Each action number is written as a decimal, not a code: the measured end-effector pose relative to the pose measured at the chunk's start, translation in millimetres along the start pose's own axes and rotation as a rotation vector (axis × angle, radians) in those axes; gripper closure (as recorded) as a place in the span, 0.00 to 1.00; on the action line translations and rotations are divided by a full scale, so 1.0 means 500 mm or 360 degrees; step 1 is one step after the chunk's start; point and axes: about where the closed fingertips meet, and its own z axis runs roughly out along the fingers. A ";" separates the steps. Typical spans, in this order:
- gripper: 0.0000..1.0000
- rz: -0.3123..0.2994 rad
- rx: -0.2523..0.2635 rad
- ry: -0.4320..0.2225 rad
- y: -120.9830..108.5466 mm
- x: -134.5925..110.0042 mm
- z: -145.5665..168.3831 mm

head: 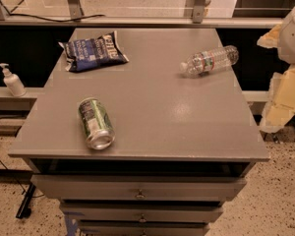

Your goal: Place green can upright

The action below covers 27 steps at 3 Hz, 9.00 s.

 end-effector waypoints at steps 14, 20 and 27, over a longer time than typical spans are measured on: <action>0.00 -0.3316 0.0014 -0.0865 0.170 -0.586 0.121; 0.00 -0.3581 -0.0211 -0.0280 0.131 -0.567 0.380; 1.00 -0.3863 0.0127 -0.0303 0.176 -0.666 0.266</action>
Offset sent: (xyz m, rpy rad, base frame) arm 0.0466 0.0488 0.0040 0.1389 0.0014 0.3405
